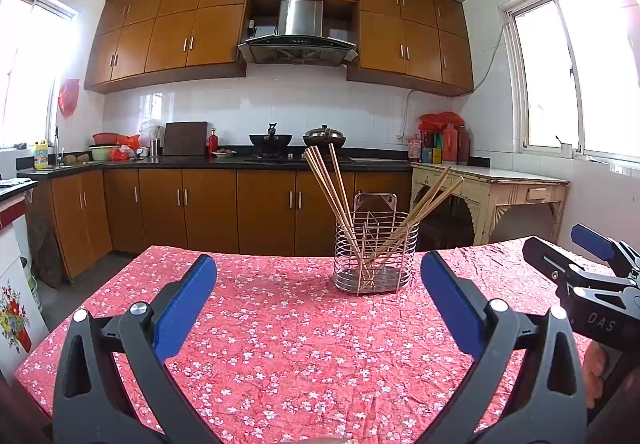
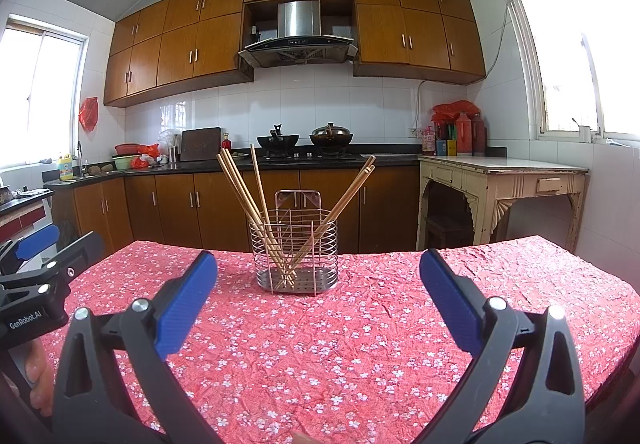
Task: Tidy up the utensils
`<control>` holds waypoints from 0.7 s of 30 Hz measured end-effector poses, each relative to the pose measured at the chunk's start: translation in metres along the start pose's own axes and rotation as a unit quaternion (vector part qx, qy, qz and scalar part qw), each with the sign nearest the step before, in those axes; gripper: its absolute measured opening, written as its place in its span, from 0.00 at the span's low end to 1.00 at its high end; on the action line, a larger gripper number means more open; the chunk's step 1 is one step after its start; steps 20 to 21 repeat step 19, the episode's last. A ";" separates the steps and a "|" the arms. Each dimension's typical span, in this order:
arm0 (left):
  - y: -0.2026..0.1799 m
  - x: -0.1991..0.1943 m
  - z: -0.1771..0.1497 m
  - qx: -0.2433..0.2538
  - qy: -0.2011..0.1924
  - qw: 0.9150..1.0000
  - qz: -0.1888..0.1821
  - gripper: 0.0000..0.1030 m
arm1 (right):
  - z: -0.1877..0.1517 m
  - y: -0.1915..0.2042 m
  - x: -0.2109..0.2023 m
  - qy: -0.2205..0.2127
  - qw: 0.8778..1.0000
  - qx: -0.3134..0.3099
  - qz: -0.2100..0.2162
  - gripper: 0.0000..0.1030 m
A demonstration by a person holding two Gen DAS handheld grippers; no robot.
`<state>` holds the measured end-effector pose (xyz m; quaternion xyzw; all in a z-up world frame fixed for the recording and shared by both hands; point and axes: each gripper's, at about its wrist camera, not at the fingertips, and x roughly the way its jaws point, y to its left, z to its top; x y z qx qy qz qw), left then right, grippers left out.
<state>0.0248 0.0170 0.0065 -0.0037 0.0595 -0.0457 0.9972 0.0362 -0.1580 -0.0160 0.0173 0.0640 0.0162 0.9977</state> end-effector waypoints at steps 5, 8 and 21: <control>-0.001 0.001 -0.001 -0.003 0.000 1.000 0.000 0.98 | 0.000 0.000 0.000 0.000 1.000 0.000 0.000 0.96; -0.001 0.001 -0.001 -0.005 0.000 1.000 0.002 0.98 | 0.000 0.000 0.000 0.000 1.000 0.000 0.000 0.96; 0.001 0.002 0.000 -0.006 0.000 1.000 0.004 0.98 | 0.000 -0.001 0.001 0.000 1.000 0.003 0.001 0.96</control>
